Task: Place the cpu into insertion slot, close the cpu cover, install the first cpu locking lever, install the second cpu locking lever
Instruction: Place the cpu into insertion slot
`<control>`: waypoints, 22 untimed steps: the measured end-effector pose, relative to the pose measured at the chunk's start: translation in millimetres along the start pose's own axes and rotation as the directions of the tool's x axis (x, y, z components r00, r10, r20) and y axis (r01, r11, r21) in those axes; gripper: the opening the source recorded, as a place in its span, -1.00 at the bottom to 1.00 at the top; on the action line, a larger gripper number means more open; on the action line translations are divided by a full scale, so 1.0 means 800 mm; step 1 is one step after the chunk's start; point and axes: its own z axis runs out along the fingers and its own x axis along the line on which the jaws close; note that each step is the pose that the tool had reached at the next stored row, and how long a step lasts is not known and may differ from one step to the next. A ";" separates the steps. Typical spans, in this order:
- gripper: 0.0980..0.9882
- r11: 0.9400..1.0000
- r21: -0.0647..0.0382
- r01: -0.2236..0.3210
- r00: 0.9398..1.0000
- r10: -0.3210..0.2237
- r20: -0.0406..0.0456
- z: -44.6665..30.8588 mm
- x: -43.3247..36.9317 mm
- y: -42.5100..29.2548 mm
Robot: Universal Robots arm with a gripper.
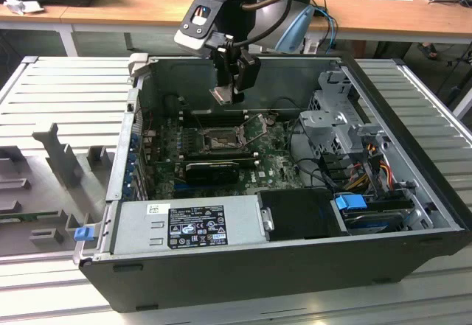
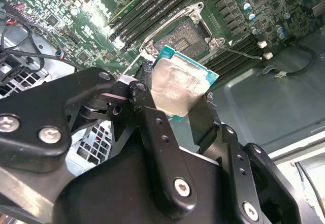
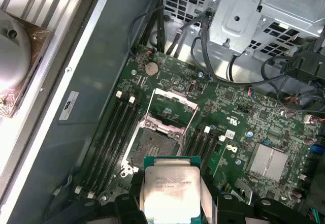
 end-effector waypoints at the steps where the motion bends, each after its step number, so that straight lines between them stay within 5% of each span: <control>1: -0.03 1.000 0.000 -0.003 1.000 0.003 0.000 0.0001 0.000 0.0000; 22: -0.03 0.999 0.003 -0.040 0.999 0.040 0.002 0.0095 0.000 -0.0008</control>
